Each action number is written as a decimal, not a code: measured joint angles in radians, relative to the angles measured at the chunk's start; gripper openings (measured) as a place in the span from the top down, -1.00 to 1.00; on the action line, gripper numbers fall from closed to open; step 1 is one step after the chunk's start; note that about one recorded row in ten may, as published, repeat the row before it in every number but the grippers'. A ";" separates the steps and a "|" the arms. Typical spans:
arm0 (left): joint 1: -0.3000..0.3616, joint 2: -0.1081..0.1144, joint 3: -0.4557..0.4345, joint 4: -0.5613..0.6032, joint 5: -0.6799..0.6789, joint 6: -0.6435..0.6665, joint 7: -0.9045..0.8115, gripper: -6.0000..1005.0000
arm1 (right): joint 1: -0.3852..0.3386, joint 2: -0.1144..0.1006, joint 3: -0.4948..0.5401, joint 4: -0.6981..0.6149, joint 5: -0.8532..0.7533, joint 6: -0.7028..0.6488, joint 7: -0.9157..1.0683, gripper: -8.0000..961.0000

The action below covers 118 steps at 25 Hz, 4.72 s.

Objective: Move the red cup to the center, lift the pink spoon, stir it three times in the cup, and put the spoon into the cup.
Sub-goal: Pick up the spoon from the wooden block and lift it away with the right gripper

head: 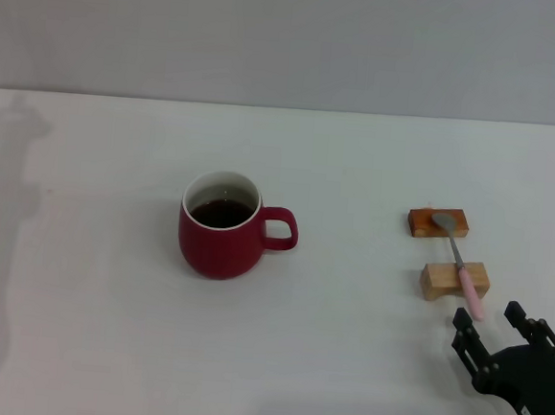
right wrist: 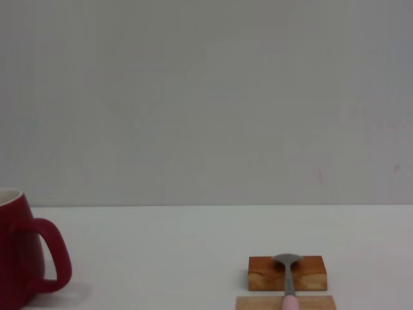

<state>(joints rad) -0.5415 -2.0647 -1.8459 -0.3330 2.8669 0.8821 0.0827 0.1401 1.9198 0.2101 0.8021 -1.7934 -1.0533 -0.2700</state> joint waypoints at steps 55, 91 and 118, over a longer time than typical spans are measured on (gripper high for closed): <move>0.006 0.009 -0.004 -0.002 0.003 0.038 0.003 0.93 | 0.049 0.116 0.090 -0.124 0.000 0.042 0.026 -0.26; 0.015 0.010 -0.004 -0.003 0.003 0.069 0.000 0.93 | 0.039 0.128 0.114 -0.130 -0.001 0.039 0.023 -0.03; 0.018 0.009 -0.004 -0.003 0.003 0.072 0.000 0.92 | 0.052 0.133 0.116 -0.138 0.000 0.050 0.023 0.23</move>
<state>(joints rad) -0.5234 -2.0556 -1.8500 -0.3359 2.8700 0.9545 0.0827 0.1920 2.0525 0.3263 0.6642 -1.7937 -1.0031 -0.2470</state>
